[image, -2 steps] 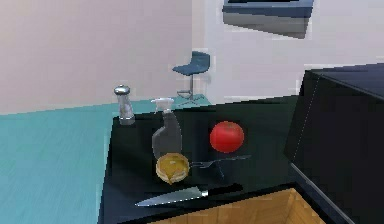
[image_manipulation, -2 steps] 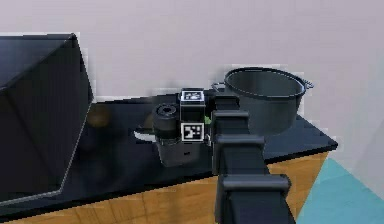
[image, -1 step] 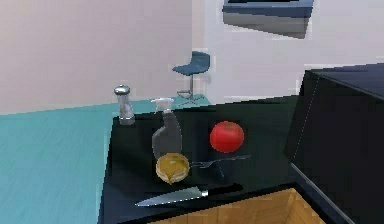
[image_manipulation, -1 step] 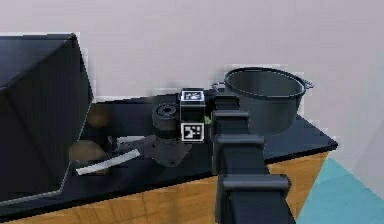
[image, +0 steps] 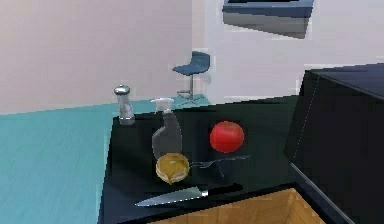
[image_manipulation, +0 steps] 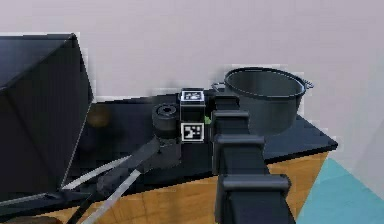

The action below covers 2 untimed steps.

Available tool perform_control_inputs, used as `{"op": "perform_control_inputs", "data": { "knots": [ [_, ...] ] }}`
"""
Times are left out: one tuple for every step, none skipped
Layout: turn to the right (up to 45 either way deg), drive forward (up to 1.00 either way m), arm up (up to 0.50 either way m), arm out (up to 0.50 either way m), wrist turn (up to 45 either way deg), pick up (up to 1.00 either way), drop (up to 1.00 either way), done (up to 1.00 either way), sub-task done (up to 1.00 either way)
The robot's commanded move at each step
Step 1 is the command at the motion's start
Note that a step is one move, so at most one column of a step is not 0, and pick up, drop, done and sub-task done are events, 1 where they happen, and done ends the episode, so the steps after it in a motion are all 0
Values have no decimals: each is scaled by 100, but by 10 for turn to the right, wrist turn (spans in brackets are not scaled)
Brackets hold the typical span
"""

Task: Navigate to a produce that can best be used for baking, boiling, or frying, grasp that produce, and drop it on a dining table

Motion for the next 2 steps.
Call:
{"op": "perform_control_inputs", "data": {
  "knots": [
    [0, 0, 0, 0, -210, 0, 0, 0, 0],
    [0, 0, 0, -14, 0, 0, 0, 0, 0]
  ]
}}
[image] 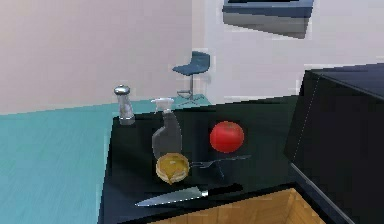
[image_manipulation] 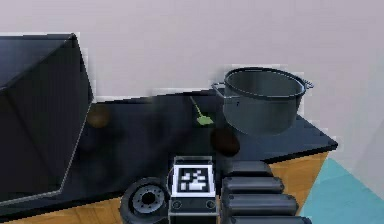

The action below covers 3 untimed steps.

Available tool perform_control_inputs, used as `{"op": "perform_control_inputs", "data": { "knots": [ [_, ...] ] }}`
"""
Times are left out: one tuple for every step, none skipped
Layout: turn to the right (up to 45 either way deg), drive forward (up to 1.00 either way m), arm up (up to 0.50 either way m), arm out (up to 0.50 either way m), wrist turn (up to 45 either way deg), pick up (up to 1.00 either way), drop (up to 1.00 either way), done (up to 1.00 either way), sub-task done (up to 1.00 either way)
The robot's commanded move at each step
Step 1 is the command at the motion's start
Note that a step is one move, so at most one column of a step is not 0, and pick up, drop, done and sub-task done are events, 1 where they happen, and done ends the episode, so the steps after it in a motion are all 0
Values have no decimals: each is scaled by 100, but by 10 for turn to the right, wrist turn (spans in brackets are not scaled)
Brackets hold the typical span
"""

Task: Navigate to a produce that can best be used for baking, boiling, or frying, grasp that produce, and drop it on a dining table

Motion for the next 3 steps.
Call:
{"op": "perform_control_inputs", "data": {
  "knots": [
    [-450, 0, 0, 0, 0, 0, 0, 0, 0],
    [-450, 0, 0, 0, 0, 0, 0, 0, 0],
    [-450, 0, 0, 0, 0, 0, 0, 0, 0]
  ]
}}
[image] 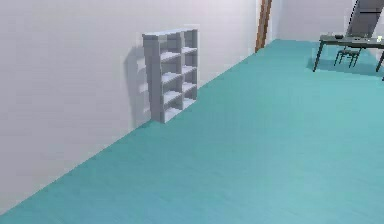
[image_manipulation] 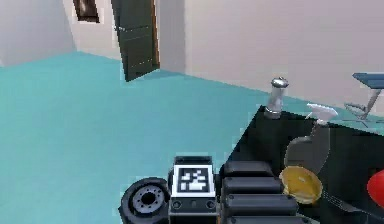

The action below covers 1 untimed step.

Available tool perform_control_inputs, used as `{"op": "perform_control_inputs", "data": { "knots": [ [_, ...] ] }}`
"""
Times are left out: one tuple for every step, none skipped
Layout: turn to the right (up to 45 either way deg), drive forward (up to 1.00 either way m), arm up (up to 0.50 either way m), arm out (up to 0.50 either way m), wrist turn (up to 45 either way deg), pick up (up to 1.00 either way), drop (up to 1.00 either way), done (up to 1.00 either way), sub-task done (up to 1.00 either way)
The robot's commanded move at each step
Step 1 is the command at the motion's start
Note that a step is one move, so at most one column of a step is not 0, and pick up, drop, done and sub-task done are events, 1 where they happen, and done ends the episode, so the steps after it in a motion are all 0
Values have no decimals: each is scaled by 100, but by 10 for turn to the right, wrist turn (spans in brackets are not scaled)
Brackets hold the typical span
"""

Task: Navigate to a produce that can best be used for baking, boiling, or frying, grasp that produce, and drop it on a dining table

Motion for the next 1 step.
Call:
{"op": "perform_control_inputs", "data": {
  "knots": [
    [-210, 0, 0, 0, 0, 0, 0, 0, 0]
  ]
}}
